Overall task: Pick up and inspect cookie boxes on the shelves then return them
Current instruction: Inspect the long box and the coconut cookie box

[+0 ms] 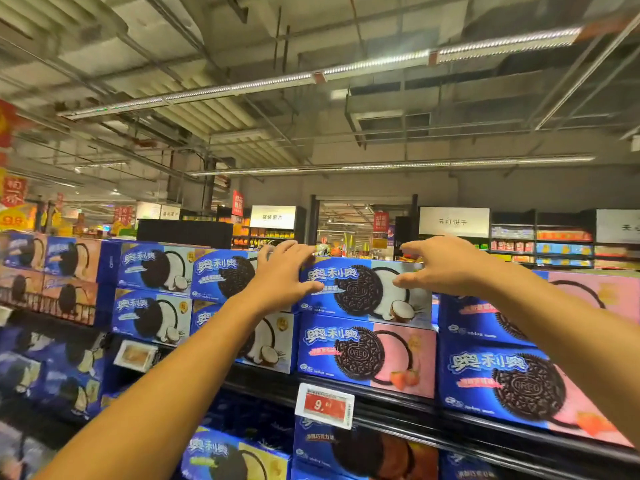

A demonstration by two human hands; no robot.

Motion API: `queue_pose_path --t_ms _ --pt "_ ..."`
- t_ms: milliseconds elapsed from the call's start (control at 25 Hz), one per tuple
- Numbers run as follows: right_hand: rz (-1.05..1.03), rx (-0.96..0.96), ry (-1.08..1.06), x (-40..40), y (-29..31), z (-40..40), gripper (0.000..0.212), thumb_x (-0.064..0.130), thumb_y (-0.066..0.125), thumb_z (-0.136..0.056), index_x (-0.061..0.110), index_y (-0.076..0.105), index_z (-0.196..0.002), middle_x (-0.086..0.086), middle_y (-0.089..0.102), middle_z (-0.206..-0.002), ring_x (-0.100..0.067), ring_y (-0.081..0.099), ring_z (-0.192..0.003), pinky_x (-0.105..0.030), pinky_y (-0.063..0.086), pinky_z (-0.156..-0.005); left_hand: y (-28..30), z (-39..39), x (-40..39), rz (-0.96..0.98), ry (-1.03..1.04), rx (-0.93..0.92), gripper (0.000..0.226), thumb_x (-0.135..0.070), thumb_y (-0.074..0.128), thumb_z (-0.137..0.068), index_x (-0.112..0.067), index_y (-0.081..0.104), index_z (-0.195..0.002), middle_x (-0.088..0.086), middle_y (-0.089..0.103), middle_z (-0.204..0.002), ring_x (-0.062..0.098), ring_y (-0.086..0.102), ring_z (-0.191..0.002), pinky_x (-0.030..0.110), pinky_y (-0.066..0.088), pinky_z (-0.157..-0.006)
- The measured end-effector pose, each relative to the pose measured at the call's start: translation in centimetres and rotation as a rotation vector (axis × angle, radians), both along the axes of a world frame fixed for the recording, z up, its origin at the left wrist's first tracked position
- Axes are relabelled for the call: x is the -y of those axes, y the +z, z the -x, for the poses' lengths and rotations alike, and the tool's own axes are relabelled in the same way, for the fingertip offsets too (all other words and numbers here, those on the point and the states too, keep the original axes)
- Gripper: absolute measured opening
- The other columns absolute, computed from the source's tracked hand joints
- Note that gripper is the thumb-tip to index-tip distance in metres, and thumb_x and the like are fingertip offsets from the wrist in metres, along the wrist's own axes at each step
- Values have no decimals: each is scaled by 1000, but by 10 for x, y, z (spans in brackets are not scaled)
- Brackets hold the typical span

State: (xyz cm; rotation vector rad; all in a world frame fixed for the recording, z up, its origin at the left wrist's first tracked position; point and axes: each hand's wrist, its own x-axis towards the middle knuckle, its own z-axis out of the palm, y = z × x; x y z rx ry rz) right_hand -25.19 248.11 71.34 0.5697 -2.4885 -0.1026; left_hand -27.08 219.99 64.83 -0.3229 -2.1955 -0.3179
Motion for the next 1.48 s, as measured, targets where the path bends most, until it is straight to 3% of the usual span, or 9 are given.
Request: queue_pose_path --t_ms 120,280,560,800,880,960,1080,1280,1480 --pt "-45 60 -83 3 1 6 81 67 61 -85 30 36 -153 1 50 -151 -25 44 -139 -41 28 -114 -2 6 3 86 46 -25 60 -50 70 -83 -25 49 -134 -7 50 -136 18 29 -139 48 6 -115" --pt "-92 54 -143 2 0 9 79 64 61 -87 34 32 -154 2 47 -154 -25 41 -142 -48 22 -119 -2 7 1 154 109 -93 59 -53 70 -81 -25 53 -130 -5 54 -134 21 33 -135 46 9 -112" --pt "-3 -51 -65 -2 6 2 68 61 61 -88 29 46 -146 0 55 -146 -25 49 -134 -47 26 -113 -3 8 -3 -45 1 -257 59 -37 82 -73 -19 60 -124 -2 62 -119 23 44 -125 40 16 -106" --pt "284 -229 213 -24 9 -21 66 57 67 -86 28 51 -143 2 55 -133 -23 52 -118 -39 45 -93 13 -20 -12 -309 -297 -385 62 -4 86 -67 -7 60 -123 6 59 -119 29 56 -113 40 40 -101" --pt "397 -185 333 -31 5 -33 62 51 69 -87 27 52 -142 4 52 -131 -17 53 -116 -35 46 -91 15 -38 -16 -454 -464 -313 65 7 81 -70 -15 56 -126 1 51 -125 21 56 -113 28 44 -102" --pt "474 -159 450 -34 -1 -42 57 41 71 -89 23 54 -140 5 53 -127 -13 53 -114 -27 45 -95 10 -53 -20 -606 -593 -222 70 11 76 -74 -31 52 -124 0 49 -132 11 56 -112 34 49 -100" --pt "632 -183 597 -38 -11 -58 46 29 71 -91 18 59 -134 7 56 -121 2 53 -103 -5 38 -91 -7 -78 -25 -786 -772 -157 74 4 77 -75 -46 54 -124 -5 52 -136 15 61 -118 42 57 -88" --pt "971 -24 777 -55 -34 -88 51 32 78 -81 32 53 -126 19 58 -120 15 60 -95 -9 50 -83 -27 -115 -38 -917 -970 -166 67 -15 84 -69 -41 59 -124 0 55 -138 31 56 -125 47 51 -97" --pt "1317 51 884 -80 -66 -119 66 42 82 -61 25 56 -120 4 66 -112 3 67 -88 -18 56 -70 -49 -148 -76 -1143 -1019 -160 53 -17 81 -72 -25 64 -121 10 61 -133 17 67 -110 28 57 -81"
